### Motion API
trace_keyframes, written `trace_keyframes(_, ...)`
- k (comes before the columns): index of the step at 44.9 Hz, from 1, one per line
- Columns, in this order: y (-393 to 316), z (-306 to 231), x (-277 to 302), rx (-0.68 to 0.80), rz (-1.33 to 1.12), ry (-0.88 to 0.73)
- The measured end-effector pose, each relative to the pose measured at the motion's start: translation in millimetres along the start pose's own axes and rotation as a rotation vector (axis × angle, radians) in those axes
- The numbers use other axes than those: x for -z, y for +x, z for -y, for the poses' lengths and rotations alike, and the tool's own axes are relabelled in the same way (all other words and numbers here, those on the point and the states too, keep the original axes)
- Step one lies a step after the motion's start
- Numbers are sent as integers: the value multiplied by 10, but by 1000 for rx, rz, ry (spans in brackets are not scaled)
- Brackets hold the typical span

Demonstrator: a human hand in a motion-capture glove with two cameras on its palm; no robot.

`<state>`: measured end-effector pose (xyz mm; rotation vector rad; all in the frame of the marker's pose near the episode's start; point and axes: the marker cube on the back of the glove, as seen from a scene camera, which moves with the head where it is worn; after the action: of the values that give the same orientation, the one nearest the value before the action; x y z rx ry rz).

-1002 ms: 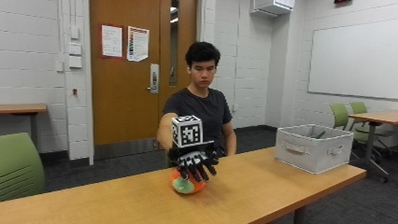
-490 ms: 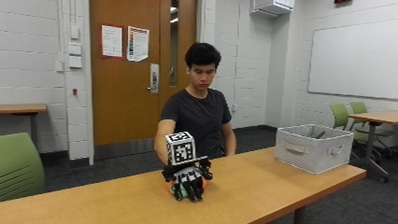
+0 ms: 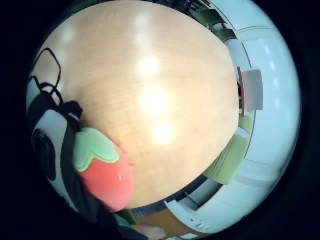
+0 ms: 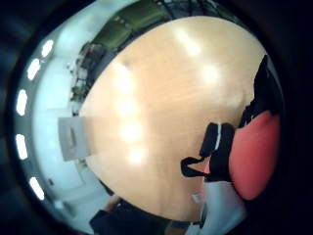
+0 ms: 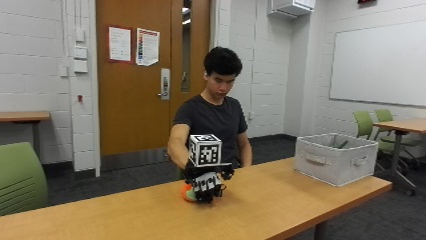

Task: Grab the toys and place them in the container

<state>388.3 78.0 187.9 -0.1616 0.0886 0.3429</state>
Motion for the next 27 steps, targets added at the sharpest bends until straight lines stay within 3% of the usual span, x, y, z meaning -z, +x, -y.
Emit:
trace_keyframes(6,-111,21,255,2,28,-1)
trace_keyframes(14,-454,50,1104,49,48,58)
trace_keyframes(27,-1838,-25,2607,204,103,286)
